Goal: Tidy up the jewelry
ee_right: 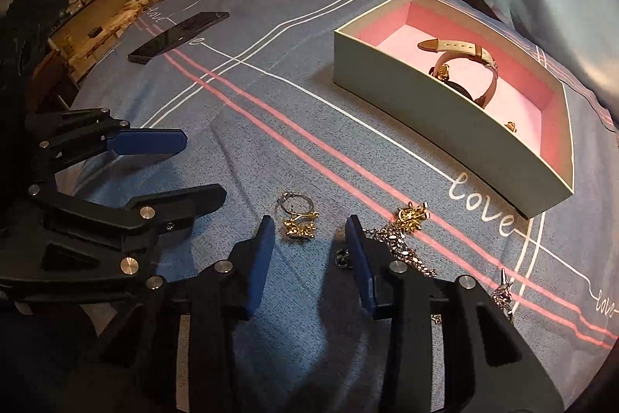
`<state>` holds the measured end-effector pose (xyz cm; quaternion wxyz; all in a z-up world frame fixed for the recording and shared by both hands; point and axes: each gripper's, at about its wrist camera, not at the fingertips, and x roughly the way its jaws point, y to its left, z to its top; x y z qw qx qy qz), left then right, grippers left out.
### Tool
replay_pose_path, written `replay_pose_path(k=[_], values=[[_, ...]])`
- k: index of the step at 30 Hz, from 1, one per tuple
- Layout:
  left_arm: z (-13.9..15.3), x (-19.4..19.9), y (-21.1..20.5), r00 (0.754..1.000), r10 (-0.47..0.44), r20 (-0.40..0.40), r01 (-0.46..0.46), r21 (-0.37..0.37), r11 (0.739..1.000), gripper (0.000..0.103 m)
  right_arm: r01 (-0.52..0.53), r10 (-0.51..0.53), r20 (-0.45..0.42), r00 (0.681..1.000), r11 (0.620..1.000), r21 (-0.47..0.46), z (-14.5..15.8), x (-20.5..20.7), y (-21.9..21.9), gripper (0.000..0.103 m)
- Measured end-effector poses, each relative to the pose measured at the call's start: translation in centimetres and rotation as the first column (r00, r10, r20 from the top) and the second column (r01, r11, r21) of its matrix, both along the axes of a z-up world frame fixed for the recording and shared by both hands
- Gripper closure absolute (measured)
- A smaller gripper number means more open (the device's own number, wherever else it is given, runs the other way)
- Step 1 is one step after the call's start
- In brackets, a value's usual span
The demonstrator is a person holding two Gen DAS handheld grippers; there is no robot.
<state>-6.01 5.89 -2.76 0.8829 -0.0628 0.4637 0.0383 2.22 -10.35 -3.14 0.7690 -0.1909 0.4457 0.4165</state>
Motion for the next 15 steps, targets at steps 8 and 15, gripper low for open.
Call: replay_pose_path(k=[8,15], values=[[-0.1,-0.1,0.5,1.0,0.01,0.006,-0.009,-0.034,0.999,0.039,-0.052,0.052,0.058,0.997,0.999,-0.004,3.5,-0.2,0.6,0.084],[-0.2,0.7,-0.6,0.999,-0.037,0.015,0.038,-0.035,0.999,0.039,0.034,-0.029,0.041,0.999,0.991,-0.126,2.2,0.6,-3.3,0.084]])
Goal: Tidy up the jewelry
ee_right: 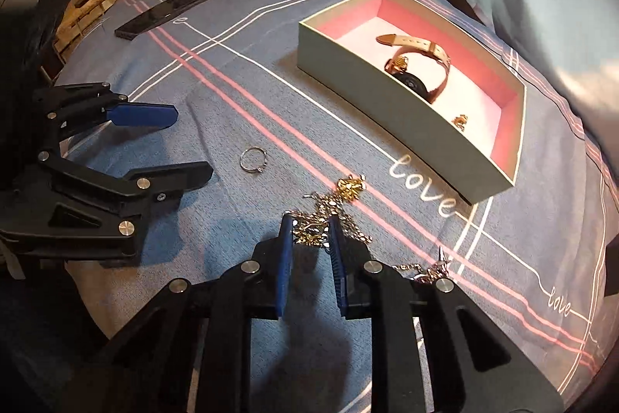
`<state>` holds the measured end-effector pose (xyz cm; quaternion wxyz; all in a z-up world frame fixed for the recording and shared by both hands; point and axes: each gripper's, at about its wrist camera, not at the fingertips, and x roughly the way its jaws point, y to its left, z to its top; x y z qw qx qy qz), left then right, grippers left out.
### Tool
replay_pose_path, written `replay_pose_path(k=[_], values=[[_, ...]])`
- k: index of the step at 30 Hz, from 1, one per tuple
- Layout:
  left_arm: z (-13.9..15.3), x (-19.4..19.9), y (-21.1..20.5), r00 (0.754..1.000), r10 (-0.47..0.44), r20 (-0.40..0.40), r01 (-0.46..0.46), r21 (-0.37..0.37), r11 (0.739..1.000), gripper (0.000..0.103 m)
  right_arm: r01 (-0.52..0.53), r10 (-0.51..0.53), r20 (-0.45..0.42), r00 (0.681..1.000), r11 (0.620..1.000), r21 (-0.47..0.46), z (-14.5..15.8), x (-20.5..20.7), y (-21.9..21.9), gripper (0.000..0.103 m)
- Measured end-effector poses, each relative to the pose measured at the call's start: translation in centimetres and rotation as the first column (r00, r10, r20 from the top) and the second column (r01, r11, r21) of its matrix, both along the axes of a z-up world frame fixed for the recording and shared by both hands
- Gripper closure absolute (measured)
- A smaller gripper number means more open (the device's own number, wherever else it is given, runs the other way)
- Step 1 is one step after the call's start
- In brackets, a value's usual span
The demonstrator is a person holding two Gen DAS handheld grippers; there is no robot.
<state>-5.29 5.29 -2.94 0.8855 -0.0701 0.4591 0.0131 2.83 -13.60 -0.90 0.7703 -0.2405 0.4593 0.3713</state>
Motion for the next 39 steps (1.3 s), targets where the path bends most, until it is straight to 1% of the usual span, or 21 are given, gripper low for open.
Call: replay_pose_path(k=[2,4,5,7,8,9,10,11,14,18,20,22,24,26,34,39], values=[[-0.1,0.7,-0.9,0.999,-0.04,0.005,0.04,0.004,0.999,0.039,0.054,-0.053,-0.005,0.999,0.998,0.025,0.1,0.4,-1.4,0.084],[-0.4,1.6,-2.0,0.997,-0.08,0.005,0.079,0.032,0.996,0.039,0.091,-0.089,-0.039,0.995,0.994,0.054,-0.1,0.7,-2.5,0.084],[-0.5,2.1,-2.6,0.995,-0.1,0.006,0.099,0.043,0.994,0.039,0.107,-0.105,-0.041,0.994,0.993,0.059,-0.3,0.9,-2.8,0.083],[-0.8,2.9,-3.5,0.992,-0.126,0.006,0.125,0.068,0.99,0.042,0.127,-0.123,-0.059,0.991,0.99,0.064,-0.7,1.1,-3.3,0.083],[-0.9,3.2,-3.8,0.991,-0.134,0.006,0.133,0.076,0.988,0.053,0.137,-0.133,-0.065,0.989,0.988,0.072,-0.8,1.0,-3.5,0.083],[-1.0,3.4,-4.0,0.991,-0.135,0.003,0.135,0.088,0.987,0.06,0.143,-0.138,-0.076,0.988,0.987,0.078,-0.9,1.0,-3.7,0.083],[-1.0,3.5,-4.1,0.991,-0.135,0.004,0.134,0.096,0.986,0.065,0.145,-0.139,-0.08,0.987,0.986,0.084,-1.1,0.9,-3.8,0.083],[-1.0,3.4,-4.1,0.99,-0.138,0.006,0.137,0.092,0.986,0.082,0.148,-0.14,-0.085,0.986,0.985,0.091,-1.1,0.8,-3.9,0.083],[-0.7,3.0,-3.7,0.991,-0.132,0.006,0.131,0.067,0.989,0.082,0.144,-0.135,-0.095,0.986,0.984,0.106,-1.3,0.5,-3.7,0.083],[-0.3,2.2,-3.5,0.994,-0.109,0.002,0.109,0.057,0.992,0.082,0.14,-0.126,-0.107,0.986,0.982,0.126,-1.4,0.5,-3.1,0.083],[0.0,2.1,-3.5,0.995,-0.102,-0.003,0.102,0.06,0.993,0.082,0.139,-0.127,-0.099,0.987,0.982,0.127,-1.3,0.6,-2.8,0.083],[0.3,2.5,-3.5,0.996,-0.092,-0.005,0.093,0.046,0.995,0.082,0.146,-0.135,-0.092,0.986,0.981,0.128,-1.0,1.2,-2.6,0.083],[0.9,3.2,-3.5,0.996,-0.085,-0.003,0.085,0.04,0.996,0.082,0.155,-0.146,-0.074,0.987,0.979,0.136,-0.2,2.0,-2.4,0.083],[2.0,4.3,-3.6,0.997,-0.082,0.008,0.081,0.036,0.996,0.082,0.159,-0.155,-0.038,0.987,0.976,0.149,1.3,2.9,-2.2,0.083],[8.7,8.9,-3.8,0.991,-0.059,0.117,0.053,0.055,0.997,0.081,0.199,-0.212,0.051,0.976,0.96,0.195,6.7,7.4,-1.3,0.083],[11.1,12.5,-2.7,0.99,-0.019,0.138,0.015,0.034,0.999,0.081,0.224,-0.242,0.071,0.968,0.955,0.194,8.4,10.4,-0.3,0.083]])
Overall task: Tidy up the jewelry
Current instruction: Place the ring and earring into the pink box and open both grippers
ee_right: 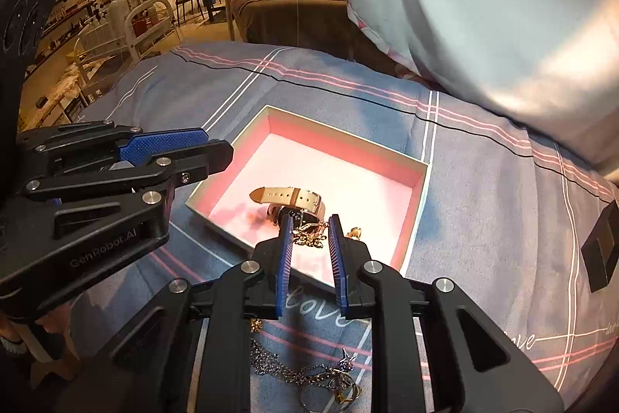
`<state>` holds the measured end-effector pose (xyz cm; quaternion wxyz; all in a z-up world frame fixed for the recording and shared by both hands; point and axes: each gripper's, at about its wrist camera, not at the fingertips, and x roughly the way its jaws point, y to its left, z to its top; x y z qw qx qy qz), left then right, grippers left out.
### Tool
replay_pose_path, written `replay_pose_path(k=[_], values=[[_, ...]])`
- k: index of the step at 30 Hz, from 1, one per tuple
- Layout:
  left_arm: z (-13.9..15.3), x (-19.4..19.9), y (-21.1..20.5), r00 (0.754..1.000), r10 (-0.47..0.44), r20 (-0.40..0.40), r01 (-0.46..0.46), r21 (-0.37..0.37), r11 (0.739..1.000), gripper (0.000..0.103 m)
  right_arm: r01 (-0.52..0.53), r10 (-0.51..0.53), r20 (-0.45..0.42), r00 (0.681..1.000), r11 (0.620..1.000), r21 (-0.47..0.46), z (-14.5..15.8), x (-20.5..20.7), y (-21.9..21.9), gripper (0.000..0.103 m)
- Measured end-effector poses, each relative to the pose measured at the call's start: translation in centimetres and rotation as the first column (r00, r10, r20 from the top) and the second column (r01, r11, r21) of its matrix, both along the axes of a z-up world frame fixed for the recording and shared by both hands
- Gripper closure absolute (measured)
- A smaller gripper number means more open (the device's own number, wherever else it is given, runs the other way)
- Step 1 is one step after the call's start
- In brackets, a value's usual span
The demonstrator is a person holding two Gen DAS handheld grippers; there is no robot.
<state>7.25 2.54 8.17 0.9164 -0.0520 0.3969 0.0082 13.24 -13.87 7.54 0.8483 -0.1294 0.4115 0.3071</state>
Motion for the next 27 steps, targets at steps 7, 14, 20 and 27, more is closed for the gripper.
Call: replay_pose_path(k=[7,14,20,27], values=[[1.2,3.5,1.0,1.0,0.01,-0.007,-0.01,-0.013,1.0,0.081,0.033,-0.033,-0.006,0.999,0.999,-0.011,0.3,3.1,0.6,0.083],[-0.3,5.5,1.4,0.999,0.019,-0.05,-0.02,-0.004,1.0,0.081,0.045,-0.047,-0.033,0.998,0.998,-0.035,-1.1,4.8,1.0,0.083],[-2.2,7.2,1.8,0.995,0.028,-0.096,-0.03,-0.013,0.999,0.081,0.038,-0.042,-0.066,0.997,0.997,-0.059,-2.7,6.4,1.7,0.083],[-4.1,8.9,2.7,0.988,0.046,-0.146,-0.05,-0.025,0.998,0.081,0.025,-0.033,-0.096,0.995,0.996,-0.082,-4.3,7.4,2.4,0.083]])
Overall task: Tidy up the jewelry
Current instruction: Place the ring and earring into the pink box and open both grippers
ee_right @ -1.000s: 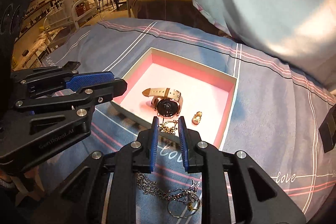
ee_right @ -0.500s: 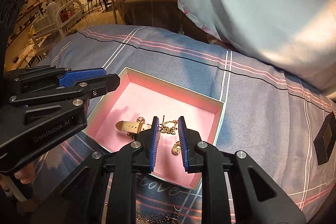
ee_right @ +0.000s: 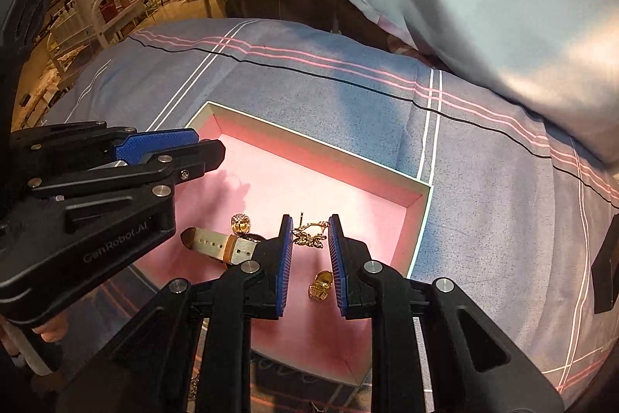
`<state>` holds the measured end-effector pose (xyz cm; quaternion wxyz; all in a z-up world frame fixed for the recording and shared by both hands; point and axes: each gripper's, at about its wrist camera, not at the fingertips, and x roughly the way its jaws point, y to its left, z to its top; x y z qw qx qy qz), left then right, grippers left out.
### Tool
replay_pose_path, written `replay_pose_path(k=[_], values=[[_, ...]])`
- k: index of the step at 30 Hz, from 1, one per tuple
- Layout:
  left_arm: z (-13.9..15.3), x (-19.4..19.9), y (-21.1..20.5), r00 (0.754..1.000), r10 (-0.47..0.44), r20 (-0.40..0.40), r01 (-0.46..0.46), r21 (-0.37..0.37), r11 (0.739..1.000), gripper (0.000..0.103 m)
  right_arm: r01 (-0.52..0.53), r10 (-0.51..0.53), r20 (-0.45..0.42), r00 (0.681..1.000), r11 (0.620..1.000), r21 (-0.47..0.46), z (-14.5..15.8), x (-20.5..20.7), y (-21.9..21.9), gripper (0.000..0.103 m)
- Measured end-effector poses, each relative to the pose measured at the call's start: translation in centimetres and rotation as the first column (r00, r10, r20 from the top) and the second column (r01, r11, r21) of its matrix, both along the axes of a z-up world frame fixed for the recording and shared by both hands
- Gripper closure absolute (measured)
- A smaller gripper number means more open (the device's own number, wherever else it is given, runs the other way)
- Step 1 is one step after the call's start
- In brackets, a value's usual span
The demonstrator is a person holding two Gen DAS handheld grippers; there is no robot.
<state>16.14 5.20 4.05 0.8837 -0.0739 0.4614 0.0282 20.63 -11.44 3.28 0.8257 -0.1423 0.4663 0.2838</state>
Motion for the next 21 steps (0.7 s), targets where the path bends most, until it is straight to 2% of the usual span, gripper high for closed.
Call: replay_pose_path(k=[2,4,5,6,7,8,9,14,18,21], values=[[-0.4,0.3,0.2,1.0,0.007,-0.01,-0.007,0.001,1.0,0.081,-0.002,0.002,0.002,1.0,1.0,-0.015,-0.4,0.0,0.2,0.083],[-0.6,0.5,0.4,1.0,0.02,-0.015,-0.02,0.006,1.0,0.078,0.002,-0.001,0.013,1.0,0.999,-0.042,-0.8,0.0,0.4,0.075],[-0.6,0.5,0.5,1.0,0.025,-0.015,-0.025,0.005,1.0,0.072,-0.003,0.003,0.009,1.0,0.999,-0.047,-0.9,-0.1,0.5,0.069],[-0.6,0.6,0.6,0.999,0.031,-0.014,-0.031,0.005,1.0,0.06,-0.004,0.005,0.013,1.0,0.999,-0.052,-1.1,-0.1,0.5,0.065],[-0.6,0.6,0.7,0.999,0.039,-0.012,-0.039,0.009,0.999,0.052,-0.006,0.007,0.017,1.0,0.998,-0.056,-1.2,-0.2,0.5,0.065],[-0.4,0.5,0.8,0.999,0.048,-0.005,-0.048,0.015,0.999,0.038,-0.007,0.008,0.015,1.0,0.999,-0.052,-1.2,-0.3,0.4,0.065],[-0.2,0.4,0.9,0.998,0.055,0.007,-0.055,0.019,0.998,0.035,-0.008,0.009,0.011,1.0,0.999,-0.047,-1.3,-0.4,0.4,0.065],[0.3,-0.1,0.7,0.999,0.044,0.014,-0.044,0.018,0.999,0.035,-0.002,0.003,0.017,1.0,0.999,-0.04,-0.9,-1.0,-0.2,0.065],[0.4,-1.4,0.3,0.999,0.037,0.019,-0.038,0.019,0.999,0.034,0.003,-0.002,0.025,1.0,0.999,-0.04,-0.4,-2.1,-0.9,0.058],[0.5,-2.5,0.1,0.999,0.036,0.02,-0.036,0.024,0.999,0.034,0.006,-0.005,0.034,0.999,0.999,-0.037,-0.1,-2.9,-1.3,0.058]])
